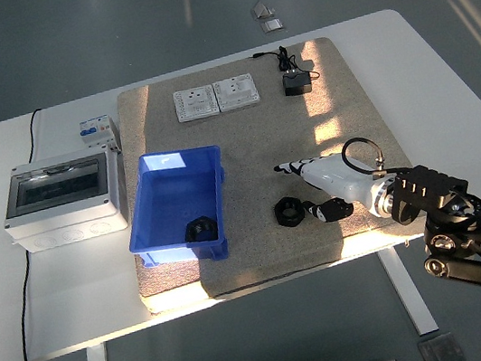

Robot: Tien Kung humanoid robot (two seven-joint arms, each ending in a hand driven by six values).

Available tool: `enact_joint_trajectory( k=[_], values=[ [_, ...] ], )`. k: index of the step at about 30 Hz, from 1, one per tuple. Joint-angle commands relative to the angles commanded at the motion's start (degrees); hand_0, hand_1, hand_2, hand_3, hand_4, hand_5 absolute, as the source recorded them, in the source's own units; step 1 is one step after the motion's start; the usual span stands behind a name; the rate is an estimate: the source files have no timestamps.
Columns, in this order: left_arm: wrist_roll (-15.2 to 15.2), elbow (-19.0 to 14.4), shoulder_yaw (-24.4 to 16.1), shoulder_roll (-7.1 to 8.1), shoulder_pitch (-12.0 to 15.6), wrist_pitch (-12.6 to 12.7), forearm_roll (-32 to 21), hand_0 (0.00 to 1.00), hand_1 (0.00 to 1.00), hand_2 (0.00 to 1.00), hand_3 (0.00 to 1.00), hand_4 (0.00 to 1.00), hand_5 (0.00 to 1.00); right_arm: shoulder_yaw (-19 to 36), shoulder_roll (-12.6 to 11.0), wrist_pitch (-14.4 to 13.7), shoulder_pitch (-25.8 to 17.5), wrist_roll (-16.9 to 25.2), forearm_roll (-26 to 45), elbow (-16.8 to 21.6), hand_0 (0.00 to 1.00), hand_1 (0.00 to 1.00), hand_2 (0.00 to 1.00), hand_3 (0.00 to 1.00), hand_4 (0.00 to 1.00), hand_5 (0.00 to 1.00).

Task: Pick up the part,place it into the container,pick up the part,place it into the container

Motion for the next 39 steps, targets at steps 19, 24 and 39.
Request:
enact_joint_trajectory(
  k=[19, 24, 39],
  values=[
    [-0.2, 0.0, 0.3, 0.35, -0.3, 0.1, -0.7, 0.695, 0.695, 0.728, 0.572, 0.469, 0.609, -3.0, -2.0, 3.4, 2.4, -2.6, 0.3, 0.2, 0.678, 0.837, 0.911, 0.957, 0.549, 0.002],
    [-0.2, 0.0, 0.1, 0.39, -0.5, 0.1, -0.4, 0.695, 0.696, 0.729, 0.572, 0.469, 0.612, -4.7, -1.9, 3.3, 2.6, -2.3, 0.5, 0.2, 0.669, 0.832, 0.912, 0.948, 0.545, 0.002],
    [0.0, 0.0, -0.3, 0.50, -0.8, 0.1, 0.2, 0.694, 0.695, 0.729, 0.571, 0.468, 0.614, -7.6, 2.9, 1.6, 4.3, -1.5, -3.7, -3.2, 0.659, 0.807, 0.894, 0.915, 0.523, 0.002]
  ],
)
